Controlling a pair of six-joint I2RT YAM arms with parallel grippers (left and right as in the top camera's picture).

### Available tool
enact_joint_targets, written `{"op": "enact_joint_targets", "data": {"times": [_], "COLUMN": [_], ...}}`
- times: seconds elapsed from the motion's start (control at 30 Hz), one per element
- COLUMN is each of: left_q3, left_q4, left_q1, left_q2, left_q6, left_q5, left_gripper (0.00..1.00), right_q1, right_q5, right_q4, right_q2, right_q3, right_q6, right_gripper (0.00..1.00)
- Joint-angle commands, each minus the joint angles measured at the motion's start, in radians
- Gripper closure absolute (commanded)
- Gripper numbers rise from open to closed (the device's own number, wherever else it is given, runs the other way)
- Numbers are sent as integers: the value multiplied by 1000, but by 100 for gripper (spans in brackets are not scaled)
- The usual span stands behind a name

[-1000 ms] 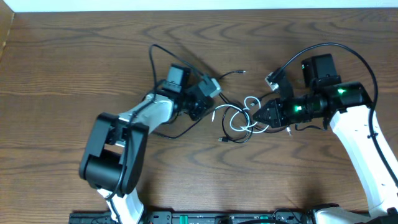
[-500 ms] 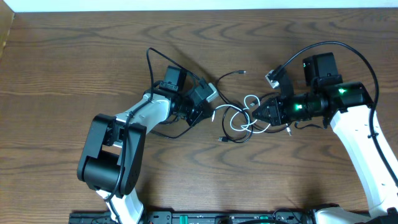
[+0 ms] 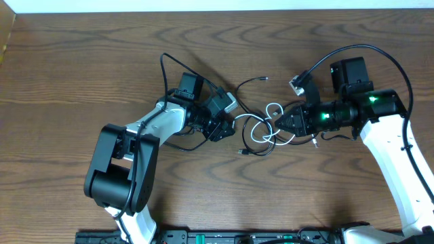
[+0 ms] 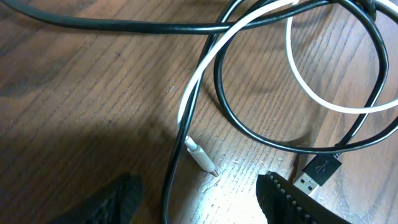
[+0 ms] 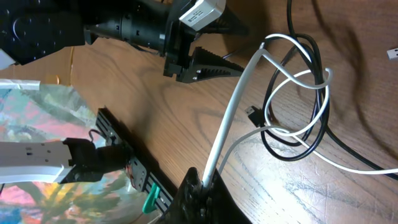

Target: Untangle cables

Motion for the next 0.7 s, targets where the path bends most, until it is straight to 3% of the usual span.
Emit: {"op": "enact_joint_targets", "data": {"times": [0.0, 0.37, 0.67], "left_q3": [-3, -3, -3], "left_q4": [-1, 65, 74], "left_q1": [0, 0, 0], "left_q2": [-19, -16, 2], "left_q6": [51, 56, 74], "left_q5": [12, -13, -13], "left_gripper": [36, 36, 43], "right_q1": [-4, -4, -4], "right_q5": [-44, -58, -70], "right_q4": [3, 18, 28], "right_q2": [-17, -17, -17], "right_q3": [11, 11, 11], "right_q6": [-19, -23, -23], "right_gripper": [99, 99, 99]}}
